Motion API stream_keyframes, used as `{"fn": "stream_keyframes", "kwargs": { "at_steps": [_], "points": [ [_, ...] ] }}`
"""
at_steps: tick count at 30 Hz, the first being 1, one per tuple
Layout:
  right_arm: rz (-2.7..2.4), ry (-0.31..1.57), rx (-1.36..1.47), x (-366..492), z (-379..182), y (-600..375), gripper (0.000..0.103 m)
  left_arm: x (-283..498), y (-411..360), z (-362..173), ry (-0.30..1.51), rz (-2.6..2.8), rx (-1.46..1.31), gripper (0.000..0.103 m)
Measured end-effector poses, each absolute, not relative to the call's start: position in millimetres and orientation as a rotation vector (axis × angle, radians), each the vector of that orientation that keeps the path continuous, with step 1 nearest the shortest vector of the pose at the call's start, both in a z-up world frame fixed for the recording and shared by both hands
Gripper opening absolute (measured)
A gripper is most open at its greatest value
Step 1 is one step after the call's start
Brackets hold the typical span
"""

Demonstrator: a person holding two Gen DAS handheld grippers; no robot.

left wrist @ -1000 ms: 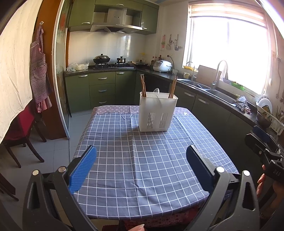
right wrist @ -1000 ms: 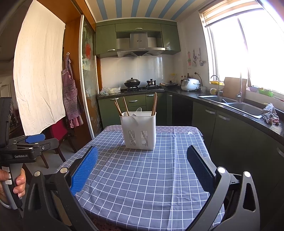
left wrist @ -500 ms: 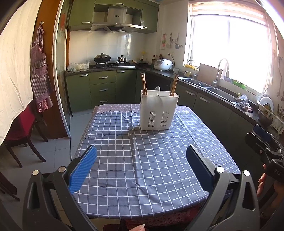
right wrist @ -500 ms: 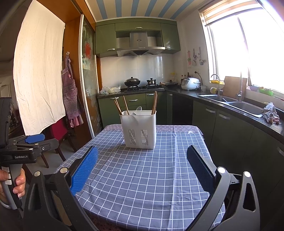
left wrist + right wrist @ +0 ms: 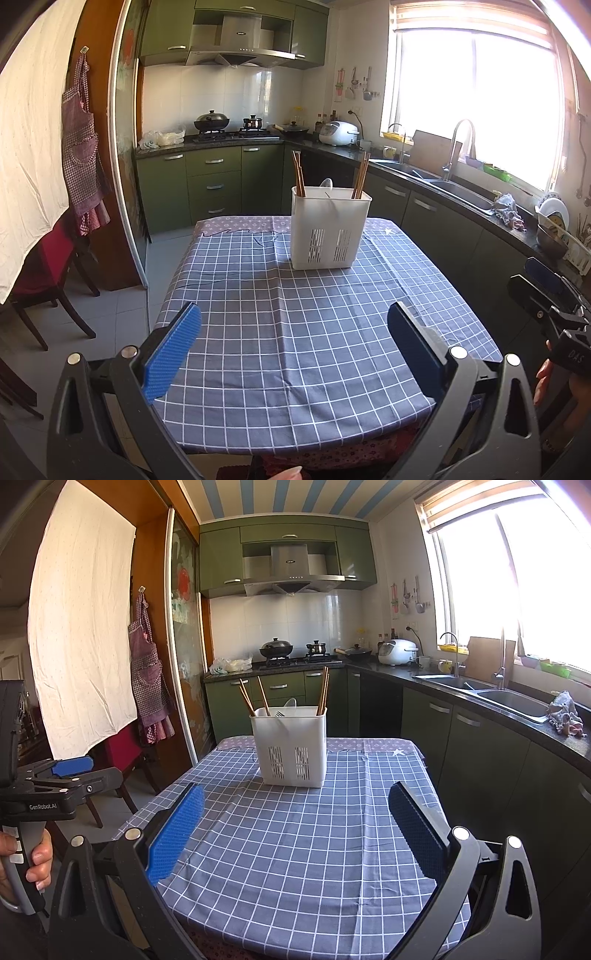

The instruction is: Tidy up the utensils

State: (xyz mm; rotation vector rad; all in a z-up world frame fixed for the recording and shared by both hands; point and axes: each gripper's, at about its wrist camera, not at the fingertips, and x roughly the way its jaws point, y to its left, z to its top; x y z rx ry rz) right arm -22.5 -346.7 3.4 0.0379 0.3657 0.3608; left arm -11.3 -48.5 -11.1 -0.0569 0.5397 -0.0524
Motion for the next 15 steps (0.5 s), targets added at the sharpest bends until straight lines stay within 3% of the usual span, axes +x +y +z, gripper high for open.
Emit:
{"fn": "stream_keyframes", "kwargs": {
  "at_steps": [15],
  "points": [
    [0.365, 0.371, 0.035, -21.1, 0.9, -346.1, 0.098, -10.0, -51.5, -12.4, 0.546, -0.055, -0.051, 0.096]
  ]
}}
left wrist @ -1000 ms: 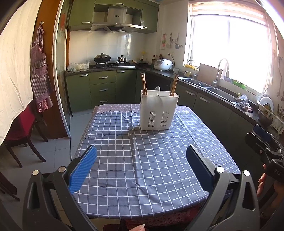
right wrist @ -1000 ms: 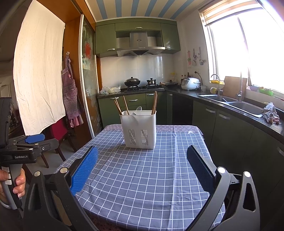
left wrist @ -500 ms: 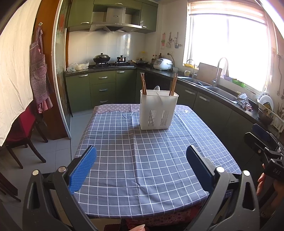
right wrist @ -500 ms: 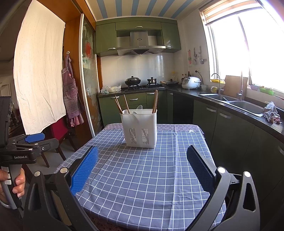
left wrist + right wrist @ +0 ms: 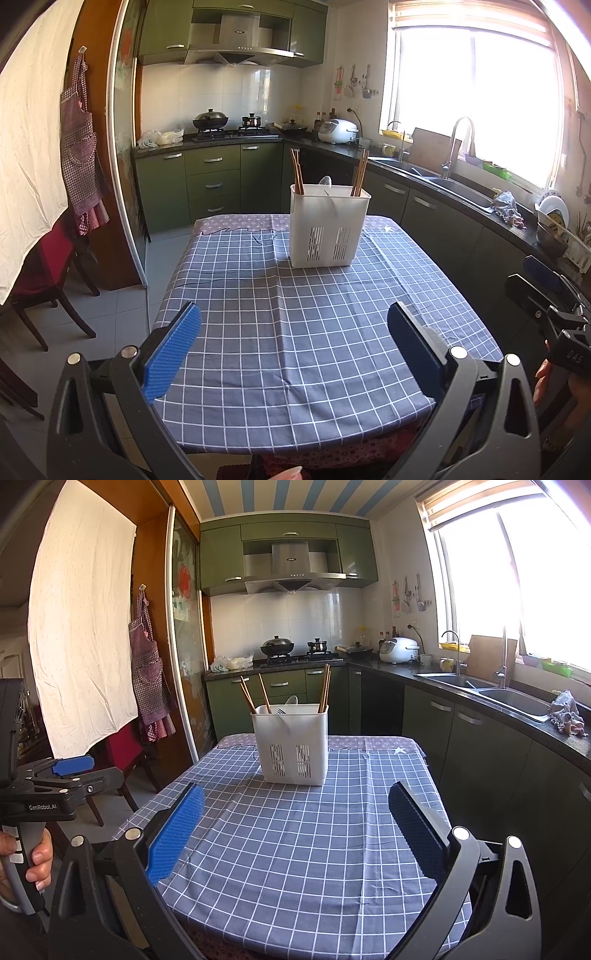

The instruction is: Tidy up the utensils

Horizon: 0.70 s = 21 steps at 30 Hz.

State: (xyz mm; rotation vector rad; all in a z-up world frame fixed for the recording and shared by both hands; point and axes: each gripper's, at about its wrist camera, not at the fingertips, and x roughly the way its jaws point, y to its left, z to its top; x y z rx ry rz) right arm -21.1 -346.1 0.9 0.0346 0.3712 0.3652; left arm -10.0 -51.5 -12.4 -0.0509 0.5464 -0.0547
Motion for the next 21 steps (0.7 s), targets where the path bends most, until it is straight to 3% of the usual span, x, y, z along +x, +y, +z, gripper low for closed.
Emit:
{"fn": "stream_keyframes", "kwargs": {
  "at_steps": [21],
  "points": [
    [0.374, 0.392, 0.03, -15.3, -3.0, -343.8, 0.098, -8.3, -51.3, -12.8, 0.558, -0.084, -0.065, 0.096]
  ]
}}
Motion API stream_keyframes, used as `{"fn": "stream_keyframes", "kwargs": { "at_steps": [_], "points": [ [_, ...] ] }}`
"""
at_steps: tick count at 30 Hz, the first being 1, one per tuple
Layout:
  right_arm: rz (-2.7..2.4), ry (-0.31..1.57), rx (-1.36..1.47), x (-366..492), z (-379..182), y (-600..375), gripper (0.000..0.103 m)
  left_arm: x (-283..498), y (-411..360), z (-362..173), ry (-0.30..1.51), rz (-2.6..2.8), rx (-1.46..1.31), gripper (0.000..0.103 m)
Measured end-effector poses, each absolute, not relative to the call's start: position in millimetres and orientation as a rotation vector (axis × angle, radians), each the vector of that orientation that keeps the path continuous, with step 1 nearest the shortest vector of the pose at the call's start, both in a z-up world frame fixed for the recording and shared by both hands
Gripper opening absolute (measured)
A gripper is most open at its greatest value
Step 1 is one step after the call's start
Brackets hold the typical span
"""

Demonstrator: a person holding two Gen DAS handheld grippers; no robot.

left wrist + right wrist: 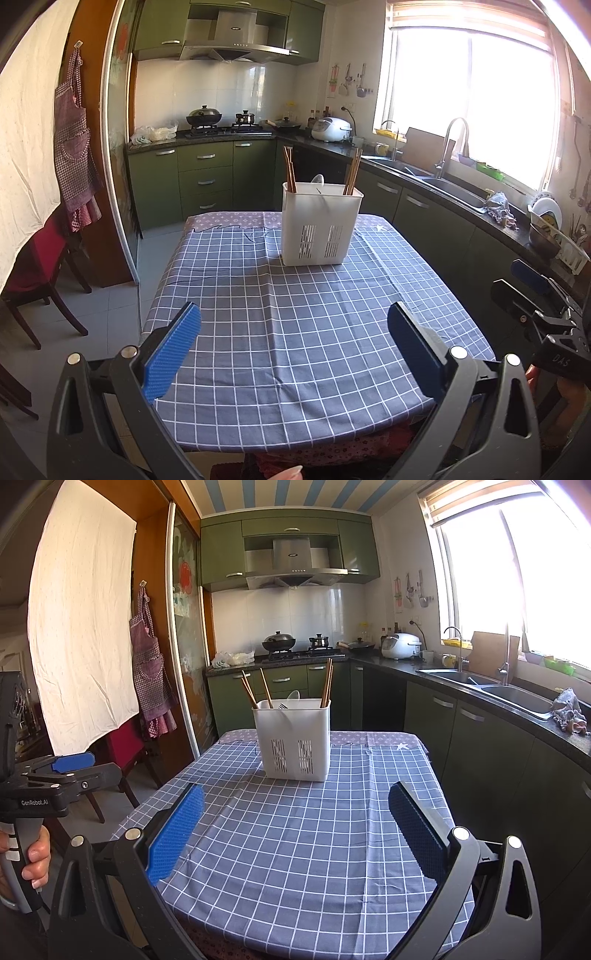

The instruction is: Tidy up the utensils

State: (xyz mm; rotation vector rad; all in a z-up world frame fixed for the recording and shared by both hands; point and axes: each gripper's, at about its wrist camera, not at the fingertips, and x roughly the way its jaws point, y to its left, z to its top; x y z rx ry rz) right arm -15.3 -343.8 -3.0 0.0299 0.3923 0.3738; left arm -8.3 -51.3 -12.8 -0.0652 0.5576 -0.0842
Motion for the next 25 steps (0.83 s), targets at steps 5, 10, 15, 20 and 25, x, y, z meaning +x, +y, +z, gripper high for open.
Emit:
{"fn": "stream_keyframes", "kwargs": {
  "at_steps": [5, 10, 15, 20, 25],
  "points": [
    [0.377, 0.397, 0.029, -15, -5, -343, 0.098, -9, -53, -13, 0.546, -0.073, -0.052, 0.096],
    [0.377, 0.404, 0.029, -13, -5, -342, 0.098, -13, -56, -9, 0.486, -0.036, 0.0, 0.096],
    [0.38, 0.412, 0.031, -11, -7, -342, 0.098, -8, -53, -12, 0.519, -0.054, -0.024, 0.096],
    [0.379, 0.414, 0.035, -11, -8, -343, 0.098, -4, -49, -15, 0.545, -0.039, -0.029, 0.096],
    [0.378, 0.417, 0.035, -10, -9, -342, 0.098, -2, -46, -16, 0.546, -0.036, -0.033, 0.096]
  ]
}}
